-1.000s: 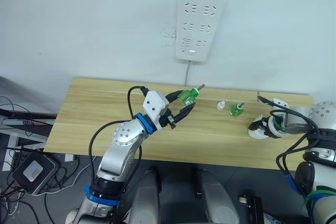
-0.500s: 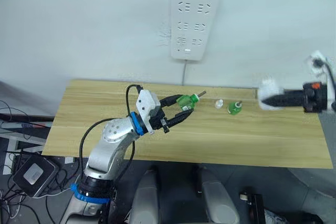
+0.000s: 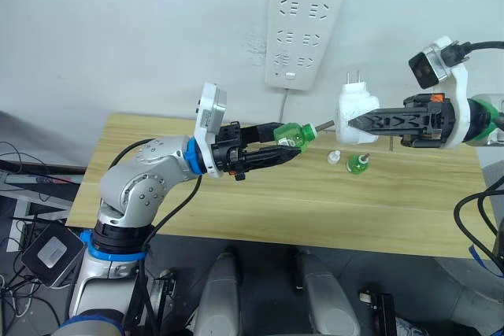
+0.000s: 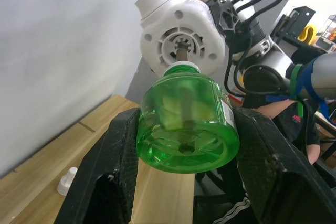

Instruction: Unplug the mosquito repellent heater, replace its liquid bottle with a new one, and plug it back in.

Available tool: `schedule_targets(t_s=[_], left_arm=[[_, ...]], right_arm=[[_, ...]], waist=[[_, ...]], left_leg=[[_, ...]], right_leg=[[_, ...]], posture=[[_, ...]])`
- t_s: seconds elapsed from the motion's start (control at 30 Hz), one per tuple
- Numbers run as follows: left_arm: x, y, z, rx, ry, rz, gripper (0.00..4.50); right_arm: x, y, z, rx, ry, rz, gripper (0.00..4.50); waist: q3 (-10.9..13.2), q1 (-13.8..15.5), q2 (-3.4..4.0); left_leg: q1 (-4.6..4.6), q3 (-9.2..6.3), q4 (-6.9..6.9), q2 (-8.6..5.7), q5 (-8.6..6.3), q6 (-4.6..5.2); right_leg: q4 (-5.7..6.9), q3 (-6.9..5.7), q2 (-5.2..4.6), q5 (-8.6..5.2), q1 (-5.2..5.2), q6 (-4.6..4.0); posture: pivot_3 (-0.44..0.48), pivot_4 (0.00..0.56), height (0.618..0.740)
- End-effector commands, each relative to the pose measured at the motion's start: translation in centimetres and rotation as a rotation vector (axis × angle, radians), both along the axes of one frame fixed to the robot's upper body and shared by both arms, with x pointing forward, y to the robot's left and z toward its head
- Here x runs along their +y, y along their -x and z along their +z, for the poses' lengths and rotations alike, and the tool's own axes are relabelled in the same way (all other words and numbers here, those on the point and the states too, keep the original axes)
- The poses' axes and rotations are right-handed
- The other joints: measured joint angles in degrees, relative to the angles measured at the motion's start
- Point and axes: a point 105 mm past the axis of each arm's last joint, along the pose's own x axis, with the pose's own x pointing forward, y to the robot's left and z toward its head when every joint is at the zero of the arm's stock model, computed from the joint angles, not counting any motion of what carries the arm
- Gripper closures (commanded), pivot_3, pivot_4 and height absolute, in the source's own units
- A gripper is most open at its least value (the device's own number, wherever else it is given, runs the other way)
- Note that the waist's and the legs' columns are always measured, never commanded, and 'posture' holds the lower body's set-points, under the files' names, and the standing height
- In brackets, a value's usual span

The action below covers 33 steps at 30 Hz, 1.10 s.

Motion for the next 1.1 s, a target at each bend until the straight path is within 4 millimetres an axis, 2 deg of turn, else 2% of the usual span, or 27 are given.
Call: schedule_targets(t_s=[0.03,0.4,1.1], left_arm=[[-0.2,1.0,0.9,-0.041,0.014,-0.047,2.23],[-0.9,1.2,1.3,-0.059,0.023,-0.081,2.23],[-0.7,1.7,1.8,-0.073,-0.004,-0.143,2.23]], right_arm=[[0.0,0.9,1.2,-0.048,-0.027,0.031,1.51],[1.3,1.4,1.5,-0.073,0.000,0.076,1.51],[1.2,1.9,0.8,-0.075,0.063,0.088,1.51]], waist=[[0.0,0.0,0.00],[0.0,0.0,0.00],[-0.1,0.0,0.01]], left_leg=[[0.00,0.00,0.05,0.00,0.00,0.00],[-0.03,-0.02,0.42,0.01,-0.01,0.01],[-0.01,-0.05,0.52,0.02,0.00,0.02]], right_leg=[[0.02,0.00,0.00,0.00,0.00,0.00],[0.10,0.01,0.03,0.02,0.09,-0.02],[0.19,-0.01,0.02,0.05,0.14,-0.06]], posture=[[0.000,0.299,0.740],[-0.005,0.290,0.740],[-0.015,0.296,0.740]])
